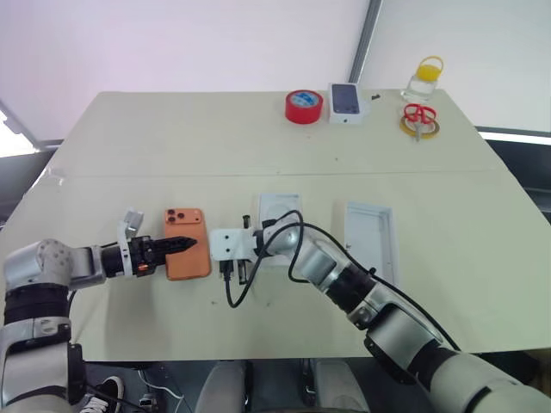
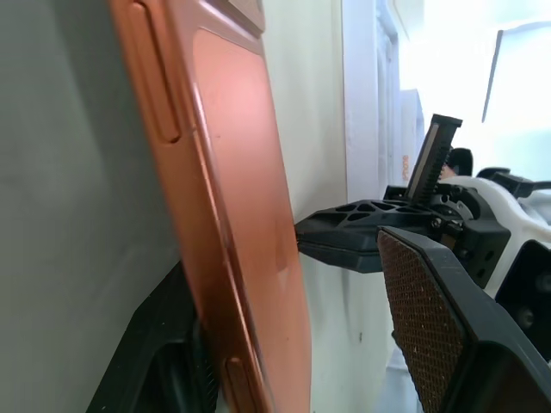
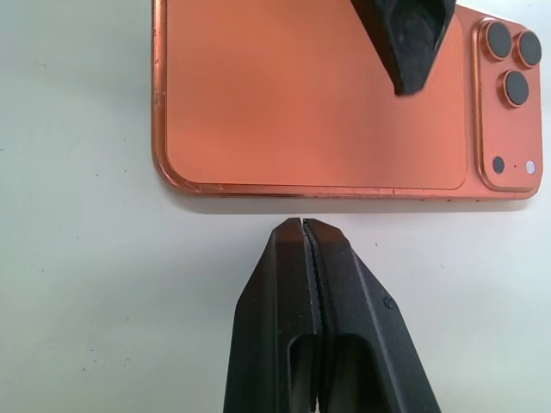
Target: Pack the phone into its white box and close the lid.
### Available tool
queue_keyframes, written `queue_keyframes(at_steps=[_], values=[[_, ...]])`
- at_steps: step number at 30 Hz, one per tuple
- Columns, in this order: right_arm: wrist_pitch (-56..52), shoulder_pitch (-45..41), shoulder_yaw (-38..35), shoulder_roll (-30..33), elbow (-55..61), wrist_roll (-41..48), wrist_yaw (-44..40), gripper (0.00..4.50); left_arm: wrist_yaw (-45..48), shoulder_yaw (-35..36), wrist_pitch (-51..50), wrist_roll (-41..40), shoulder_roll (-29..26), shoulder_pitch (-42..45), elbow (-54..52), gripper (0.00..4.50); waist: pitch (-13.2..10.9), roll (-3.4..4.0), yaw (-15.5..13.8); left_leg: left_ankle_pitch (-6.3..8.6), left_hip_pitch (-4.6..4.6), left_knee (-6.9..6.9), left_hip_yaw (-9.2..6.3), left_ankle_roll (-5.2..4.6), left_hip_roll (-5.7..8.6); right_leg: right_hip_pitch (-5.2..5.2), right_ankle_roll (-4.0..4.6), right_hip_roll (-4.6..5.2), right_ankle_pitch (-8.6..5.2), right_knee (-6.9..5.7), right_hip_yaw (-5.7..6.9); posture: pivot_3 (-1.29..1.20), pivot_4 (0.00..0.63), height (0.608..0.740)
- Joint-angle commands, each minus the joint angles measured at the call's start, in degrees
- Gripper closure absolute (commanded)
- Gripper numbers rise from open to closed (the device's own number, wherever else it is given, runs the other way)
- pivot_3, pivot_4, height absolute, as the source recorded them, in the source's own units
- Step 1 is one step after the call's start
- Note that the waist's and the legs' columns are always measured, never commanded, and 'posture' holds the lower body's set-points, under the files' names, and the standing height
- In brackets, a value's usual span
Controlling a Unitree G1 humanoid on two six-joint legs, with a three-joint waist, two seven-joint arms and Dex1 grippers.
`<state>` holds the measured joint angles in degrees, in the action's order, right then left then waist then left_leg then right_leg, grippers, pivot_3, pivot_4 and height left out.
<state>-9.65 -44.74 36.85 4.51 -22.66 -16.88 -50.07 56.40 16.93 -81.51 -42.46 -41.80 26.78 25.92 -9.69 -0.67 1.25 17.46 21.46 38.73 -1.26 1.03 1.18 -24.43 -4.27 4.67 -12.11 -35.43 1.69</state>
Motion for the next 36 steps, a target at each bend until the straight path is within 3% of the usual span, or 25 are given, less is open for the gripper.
queue_keyframes(at_steps=[1,4,5,7,11,23,26,30,33,35,36], values=[[-0.71,0.94,0.56,0.15,-0.02,-0.82,-0.33,4.46,0.31,2.08,-0.27,-1.72,-0.22,-0.8,-0.67,1.77,0.0,0.0,0.01,0.0,0.0,-0.02,0.0,0.0,0.0,0.0,0.0,0.01,0.0,0.0,0.0,0.0,0.15,0.739],[-0.39,0.79,0.5,0.21,-0.34,-0.87,-0.27,4.46,-0.3,2.43,-0.02,-2.19,1.26,-1.03,-0.12,1.77,0.0,0.0,-0.04,0.0,0.0,-0.03,0.0,0.0,-0.01,-0.01,0.0,0.02,0.0,0.01,0.0,0.0,0.15,0.739],[-0.39,0.71,0.48,0.19,-0.34,-0.88,-0.27,4.49,-0.62,2.76,0.09,-2.37,2.09,-1.0,0.35,2.03,0.0,0.0,-0.08,0.0,0.0,-0.03,0.0,0.0,-0.01,-0.01,0.0,0.03,0.0,0.02,0.0,0.0,0.15,0.739],[-0.45,0.56,0.41,0.22,-0.17,-0.86,-0.32,4.5,-0.95,3.92,-0.87,-3.17,3.51,-1.01,0.95,2.63,0.01,-0.01,-0.12,0.0,-0.01,-0.03,0.0,0.01,0.0,0.01,0.0,0.04,0.0,0.02,0.0,0.0,0.15,0.739],[-0.45,0.51,0.2,0.43,0.01,-0.87,-0.41,4.5,-1.35,4.25,-1.65,-3.94,4.3,-2.73,-0.25,4.47,0.01,0.09,-0.13,-0.01,-0.06,-0.03,-0.01,0.02,0.0,0.03,0.0,0.07,0.0,0.0,0.0,0.0,0.15,0.739],[-0.01,0.03,-2.28,-1.01,0.19,0.81,1.37,4.5,-3.38,7.45,-1.81,-5.54,5.13,-3.12,0.7,4.47,0.01,0.08,-0.06,-0.02,-0.05,-0.14,-0.01,0.05,0.0,0.0,0.01,0.07,0.0,0.05,-0.01,0.0,0.15,0.739],[-0.36,-0.29,-9.14,-4.64,1.22,6.89,4.8,4.5,-5.72,8.24,4.17,-4.02,7.14,-4.85,-3.48,4.47,0.0,0.09,-0.11,-0.05,-0.04,-0.19,-0.01,0.1,0.0,-0.02,0.01,0.11,0.0,0.04,-0.02,0.0,0.15,0.739],[-5.71,0.8,-20.5,-7.45,7.06,22.47,-0.27,4.5,-5.5,8.53,7.09,-6.4,9.35,-8.74,-13.07,4.47,-0.03,0.09,-0.14,-0.17,-0.05,-0.51,-0.04,0.27,0.0,-0.11,0.06,0.2,0.04,0.13,-0.06,0.0,0.15,0.739],[-8.56,2.32,-21.84,-4.15,12.09,26.01,-4.06,3.75,-4.65,11.51,2.45,-11.49,9.81,-7.8,-13.42,4.5,-0.05,0.05,-0.52,-0.19,0.01,-0.62,-0.11,0.3,-0.02,-0.18,0.15,0.2,-0.01,0.17,0.01,0.0,0.15,0.739],[-7.13,4.37,-21.13,0.7,15.77,25.45,-6.58,2.8,-6.05,13.85,0.76,-13.67,10.3,-6.34,-12.46,4.5,-0.09,-0.09,-0.59,-0.18,0.05,-0.62,-0.14,0.28,0.01,-0.16,0.15,0.21,-0.01,0.26,0.05,0.0,0.15,0.739],[-6.96,5.75,-20.91,3.54,17.88,25.63,-8.27,2.8,-6.76,15.12,-1.43,-15.22,10.52,-5.52,-11.65,4.5,-0.1,-0.12,-0.53,-0.16,0.08,-0.62,-0.14,0.24,0.04,-0.15,0.15,0.22,-0.02,0.31,0.06,0.0,0.15,0.739]])
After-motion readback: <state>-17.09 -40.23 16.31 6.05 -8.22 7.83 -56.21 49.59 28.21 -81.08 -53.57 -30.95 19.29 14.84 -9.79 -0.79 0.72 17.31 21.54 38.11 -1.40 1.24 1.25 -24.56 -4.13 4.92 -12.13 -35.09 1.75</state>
